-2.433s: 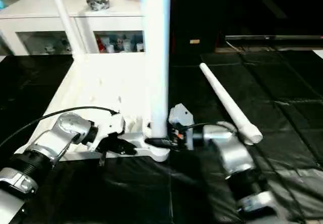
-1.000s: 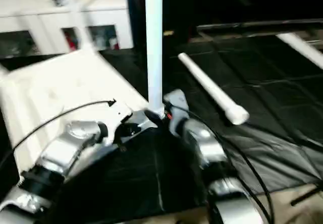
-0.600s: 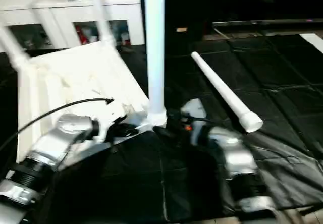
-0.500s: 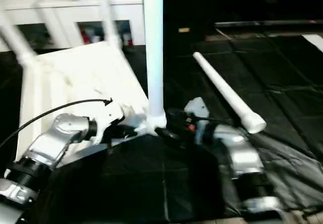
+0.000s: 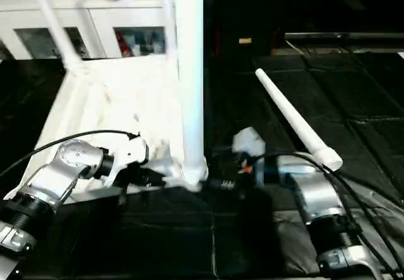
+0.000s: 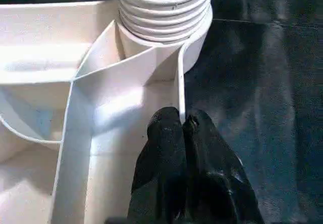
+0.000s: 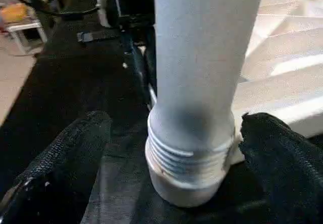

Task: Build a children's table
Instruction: Rotate leg to tighten

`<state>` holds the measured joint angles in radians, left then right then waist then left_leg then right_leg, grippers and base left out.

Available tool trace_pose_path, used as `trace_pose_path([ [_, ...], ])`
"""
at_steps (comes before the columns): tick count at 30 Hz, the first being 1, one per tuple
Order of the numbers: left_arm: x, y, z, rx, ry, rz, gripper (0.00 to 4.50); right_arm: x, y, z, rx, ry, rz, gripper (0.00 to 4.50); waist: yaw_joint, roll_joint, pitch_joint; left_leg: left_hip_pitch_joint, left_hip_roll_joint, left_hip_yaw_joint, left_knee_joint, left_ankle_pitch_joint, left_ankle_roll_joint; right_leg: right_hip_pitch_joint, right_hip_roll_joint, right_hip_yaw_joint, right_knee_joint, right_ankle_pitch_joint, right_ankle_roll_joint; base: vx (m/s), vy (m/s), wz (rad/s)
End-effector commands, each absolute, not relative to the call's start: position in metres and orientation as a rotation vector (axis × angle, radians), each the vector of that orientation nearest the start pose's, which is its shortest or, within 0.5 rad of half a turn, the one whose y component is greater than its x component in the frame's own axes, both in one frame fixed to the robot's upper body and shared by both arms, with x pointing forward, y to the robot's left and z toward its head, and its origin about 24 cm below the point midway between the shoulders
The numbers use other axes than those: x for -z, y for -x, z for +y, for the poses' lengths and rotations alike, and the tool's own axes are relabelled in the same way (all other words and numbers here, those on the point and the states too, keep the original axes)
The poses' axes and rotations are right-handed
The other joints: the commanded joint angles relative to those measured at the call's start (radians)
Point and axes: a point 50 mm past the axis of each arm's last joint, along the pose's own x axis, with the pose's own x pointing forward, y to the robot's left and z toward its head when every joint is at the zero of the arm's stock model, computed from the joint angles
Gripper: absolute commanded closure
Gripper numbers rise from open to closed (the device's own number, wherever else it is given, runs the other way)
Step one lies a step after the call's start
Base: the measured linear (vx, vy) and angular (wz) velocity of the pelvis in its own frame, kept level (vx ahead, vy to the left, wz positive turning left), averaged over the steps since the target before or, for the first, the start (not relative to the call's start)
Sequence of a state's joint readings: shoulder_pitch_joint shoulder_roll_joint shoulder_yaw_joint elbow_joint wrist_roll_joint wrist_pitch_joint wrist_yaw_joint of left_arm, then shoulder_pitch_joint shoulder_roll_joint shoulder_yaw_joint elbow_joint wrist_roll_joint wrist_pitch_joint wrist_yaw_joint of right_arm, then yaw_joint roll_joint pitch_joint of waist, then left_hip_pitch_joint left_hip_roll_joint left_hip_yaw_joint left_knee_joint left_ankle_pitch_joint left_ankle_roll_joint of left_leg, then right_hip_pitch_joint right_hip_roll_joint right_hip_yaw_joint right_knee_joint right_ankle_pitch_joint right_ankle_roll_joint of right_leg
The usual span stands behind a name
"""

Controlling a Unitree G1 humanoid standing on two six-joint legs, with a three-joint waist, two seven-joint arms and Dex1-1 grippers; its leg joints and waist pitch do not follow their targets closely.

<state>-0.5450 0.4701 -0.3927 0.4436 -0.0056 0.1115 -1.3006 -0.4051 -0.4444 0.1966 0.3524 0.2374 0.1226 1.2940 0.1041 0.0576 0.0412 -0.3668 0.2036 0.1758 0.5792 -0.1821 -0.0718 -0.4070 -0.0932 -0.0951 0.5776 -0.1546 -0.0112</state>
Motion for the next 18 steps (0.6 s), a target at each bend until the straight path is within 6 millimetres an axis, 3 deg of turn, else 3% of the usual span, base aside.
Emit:
trace_pose_path([
  [1,-0.0489,-0.287,0.1266,1.616,-0.541,0.522,4.5,-0.063,-0.2853,-0.1483,-1.433,0.185,0.289,0.04,-0.003,-0.014,-0.062,0.01,0.029,0.001,-0.064,-0.207,0.066,0.051,-0.051,0.047,-0.059,-0.282,-0.207,0.0,0.0,0.0],
  [5,-0.0491,-0.2865,0.1258,1.632,-0.553,0.522,4.5,-0.0607,-0.2858,-0.1466,-1.448,0.172,0.315,0.04,0.005,-0.015,-0.063,0.013,0.031,0.001,-0.064,-0.207,0.063,0.05,-0.052,0.048,-0.057,-0.279,-0.207,0.0,0.0,0.0],
  [6,-0.0493,-0.2862,0.1257,1.635,-0.553,0.522,4.5,-0.0601,-0.2862,-0.1465,-1.45,0.168,0.323,0.29,0.004,-0.018,-0.063,0.011,0.031,0.001,-0.064,-0.205,0.062,0.051,-0.051,0.047,-0.056,-0.275,-0.207,0.0,0.0,0.0],
  [18,-0.0488,-0.2831,0.126,1.659,-0.567,0.527,4.5,-0.0579,-0.2853,-0.1462,-1.501,0.109,0.389,1.3,0.005,-0.02,-0.067,0.008,0.029,0.0,-0.058,-0.173,0.067,0.055,-0.051,0.046,-0.048,-0.232,-0.215,0.0,0.0,0.0],
])
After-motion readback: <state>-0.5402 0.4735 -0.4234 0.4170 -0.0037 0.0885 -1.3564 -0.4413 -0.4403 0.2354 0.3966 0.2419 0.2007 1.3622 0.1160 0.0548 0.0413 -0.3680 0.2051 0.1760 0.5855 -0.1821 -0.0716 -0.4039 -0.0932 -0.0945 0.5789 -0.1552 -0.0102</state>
